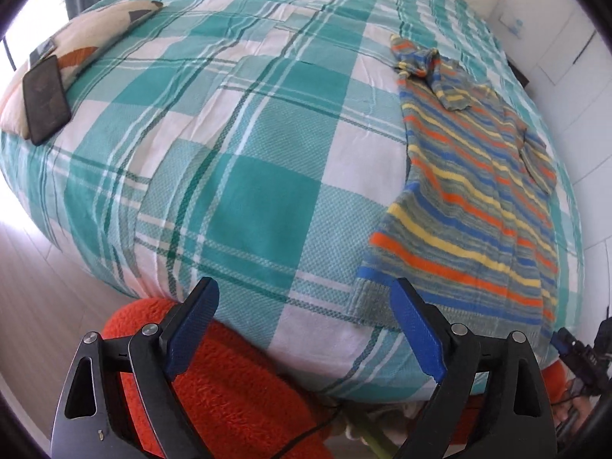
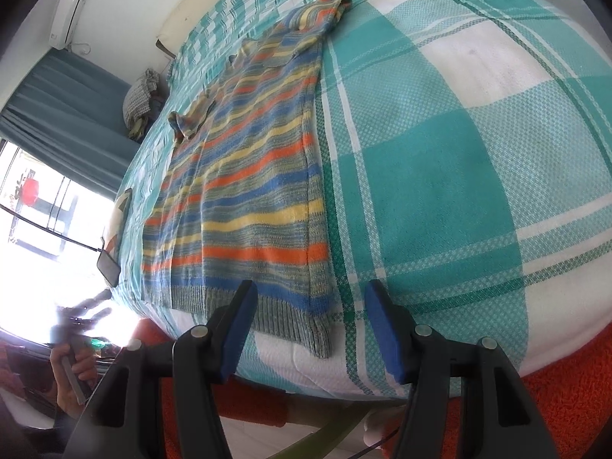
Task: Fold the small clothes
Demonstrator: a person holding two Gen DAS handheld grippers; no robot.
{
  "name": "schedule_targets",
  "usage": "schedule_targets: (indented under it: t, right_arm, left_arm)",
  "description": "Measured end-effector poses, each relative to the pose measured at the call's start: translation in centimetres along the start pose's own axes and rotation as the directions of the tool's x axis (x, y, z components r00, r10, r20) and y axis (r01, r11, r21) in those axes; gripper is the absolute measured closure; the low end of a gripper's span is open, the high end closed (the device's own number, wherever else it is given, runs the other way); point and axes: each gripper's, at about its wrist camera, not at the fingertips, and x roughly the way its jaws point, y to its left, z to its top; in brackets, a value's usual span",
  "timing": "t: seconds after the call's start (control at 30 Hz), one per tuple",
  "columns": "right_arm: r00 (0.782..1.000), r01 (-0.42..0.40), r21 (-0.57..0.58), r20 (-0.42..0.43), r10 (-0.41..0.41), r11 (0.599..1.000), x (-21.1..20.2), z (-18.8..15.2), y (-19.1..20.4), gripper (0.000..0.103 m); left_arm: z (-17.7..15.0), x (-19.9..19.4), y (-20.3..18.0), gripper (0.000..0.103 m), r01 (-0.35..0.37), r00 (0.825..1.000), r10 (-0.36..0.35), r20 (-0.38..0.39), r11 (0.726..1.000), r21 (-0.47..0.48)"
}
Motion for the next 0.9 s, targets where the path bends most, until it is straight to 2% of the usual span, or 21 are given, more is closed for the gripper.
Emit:
schedule_targets:
  t: [0.03,0.07,0.1,0.17,0.2,0.23,0.27,0.3,0.37,0.47,0.53,0.6,0.67,0.77,0.9]
  right_arm:
    - [1.000,-0.003,0.005,0.000,0.003,1.000,-0.1,0.0,-0.1,0.044]
    - [1.000,-0.004,0.009,-0.004,0.004,1.000,-0.1,-0.2,-0.2,0.044]
    - [1.000,-0.009,0.012,-0.012,0.009,1.000,0.0,-0.3,-0.2,0.044]
    - [1.000,-0.010,-0.003,-0.024,0.010,1.000,0.3,-0.3,-0.2,0.044]
    - [1.000,-0.016,-0.018,-0.027,0.015,1.000,0.5,-0.3,-0.1,0.044]
    - [0.999,-0.030,-0.033,-0.036,0.029,0.999,0.8,-0.2,0.1,0.051]
    - [0.998,-0.046,-0.049,-0.049,0.044,0.998,1.1,-0.1,0.4,0.062]
    - [0.996,-0.049,-0.062,-0.079,0.044,0.997,1.8,0.0,0.8,0.099]
    - [0.993,-0.009,-0.109,-0.116,-0.004,0.994,2.3,0.0,1.7,0.097]
    - [0.990,0.079,-0.191,-0.100,-0.099,0.978,-0.6,0.4,3.4,0.098]
    - [0.985,0.138,-0.242,-0.067,-0.158,0.960,-3.3,0.7,4.0,0.098]
    - [0.977,0.179,-0.261,-0.065,-0.202,0.948,-4.3,1.1,4.1,0.098]
    - [0.964,0.216,-0.265,-0.091,-0.248,0.940,-2.9,1.1,3.5,0.098]
    - [0.938,0.277,-0.241,-0.142,-0.316,0.930,0.9,0.5,0.8,0.098]
    - [0.948,0.286,-0.161,-0.098,-0.303,0.945,1.4,0.3,-0.2,0.098]
  left_arm:
    - [0.1,1.7,-1.3,0.012,-0.003,0.999,0.004,-0.035,0.999,0.033]
    - [0.0,3.2,-2.4,0.020,-0.005,0.997,0.010,-0.075,0.998,0.063]
    - [-0.2,4.5,-3.2,0.035,-0.006,0.994,0.016,-0.112,0.996,0.089]
    - [-0.5,4.7,-4.4,0.040,-0.038,0.995,0.049,-0.089,0.992,0.123]
    - [-0.4,4.3,-4.7,0.063,-0.017,0.996,0.028,-0.080,0.991,0.134]
    - [-0.4,4.1,-4.9,0.081,0.020,0.996,-0.007,-0.093,0.990,0.137]
    - [-0.3,3.9,-4.9,0.098,0.047,0.993,-0.033,-0.110,0.991,0.129]
    - [-0.2,3.5,-4.7,0.099,0.045,0.994,-0.033,-0.100,0.992,0.122]
    - [-0.2,2.1,-4.4,0.100,0.040,0.997,-0.030,-0.075,0.991,0.128]
    - [-0.8,-0.4,-3.6,0.100,0.066,0.997,-0.062,-0.038,0.990,0.129]
    - [-1.5,-0.5,-3.7,0.100,0.086,0.995,-0.079,-0.058,0.986,0.142]
    - [-2.5,0.9,-4.7,0.100,0.052,0.996,-0.037,-0.083,0.981,0.187]
    - [-3.8,3.4,-5.2,0.100,0.013,0.993,0.012,-0.117,0.979,0.206]
    - [-3.8,4.7,-5.9,0.100,-0.034,0.992,0.058,-0.111,0.978,0.208]
    - [-3.6,4.7,-6.0,0.099,-0.042,0.994,0.062,-0.094,0.979,0.200]
